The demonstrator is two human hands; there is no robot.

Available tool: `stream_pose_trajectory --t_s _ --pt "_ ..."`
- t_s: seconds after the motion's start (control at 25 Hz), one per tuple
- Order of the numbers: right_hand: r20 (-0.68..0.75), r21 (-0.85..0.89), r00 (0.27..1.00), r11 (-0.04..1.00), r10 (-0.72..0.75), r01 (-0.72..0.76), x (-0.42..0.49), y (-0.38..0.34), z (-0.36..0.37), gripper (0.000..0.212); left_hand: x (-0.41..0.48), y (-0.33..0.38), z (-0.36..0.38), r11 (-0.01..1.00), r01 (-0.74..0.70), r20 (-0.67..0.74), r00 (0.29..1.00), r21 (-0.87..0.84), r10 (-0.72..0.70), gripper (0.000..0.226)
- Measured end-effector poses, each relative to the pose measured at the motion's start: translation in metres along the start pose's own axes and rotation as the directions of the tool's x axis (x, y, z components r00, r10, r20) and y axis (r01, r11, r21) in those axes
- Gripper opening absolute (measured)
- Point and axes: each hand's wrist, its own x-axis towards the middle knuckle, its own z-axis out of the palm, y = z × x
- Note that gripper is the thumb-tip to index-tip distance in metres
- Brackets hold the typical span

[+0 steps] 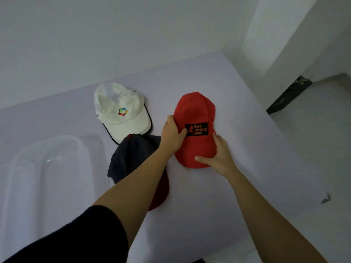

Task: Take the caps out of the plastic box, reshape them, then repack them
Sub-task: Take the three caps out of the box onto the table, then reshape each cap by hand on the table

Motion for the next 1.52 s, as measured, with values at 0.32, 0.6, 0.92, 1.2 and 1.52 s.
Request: stream_pose_trajectory --t_s 0.32,0.6,0.92,1.2,1.52 --pt "-0.010 -0.201 0.990 0.970 -0.140 0.135 0.024 -0.003 -0.001 0.083 0.005 0.008 -0.017 0.999 0.008 -0.027 1.000 0.052 -0.007 0.075" --pt "0.060 -0.397 0.880 0.797 -0.471 0.454 -0.047 -0.017 0.057 0.058 -0.112 -0.040 -0.053 0.994 -0.048 -0.115 0.992 0.096 0.059 0.056" --pt "0.403 -0.435 0.864 0.768 -0.302 0.471 -0.117 -0.005 0.124 0.078 -0.204 -0.148 -0.046 0.959 -0.032 -0.037 0.998 0.282 0.044 0.078" --pt "0.172 -0.557 0.893 0.707 -0.415 0.436 -0.124 0.003 0.150 0.070 -0.203 -0.160 -0.035 0.938 -0.047 -0.058 0.996 0.343 0.071 0.084" --pt "0.115 -0.759 0.870 0.523 -0.479 0.389 -0.092 0.006 0.147 0.079 -0.207 -0.171 -0.033 0.899 -0.071 -0.071 0.991 0.432 0.113 0.070"
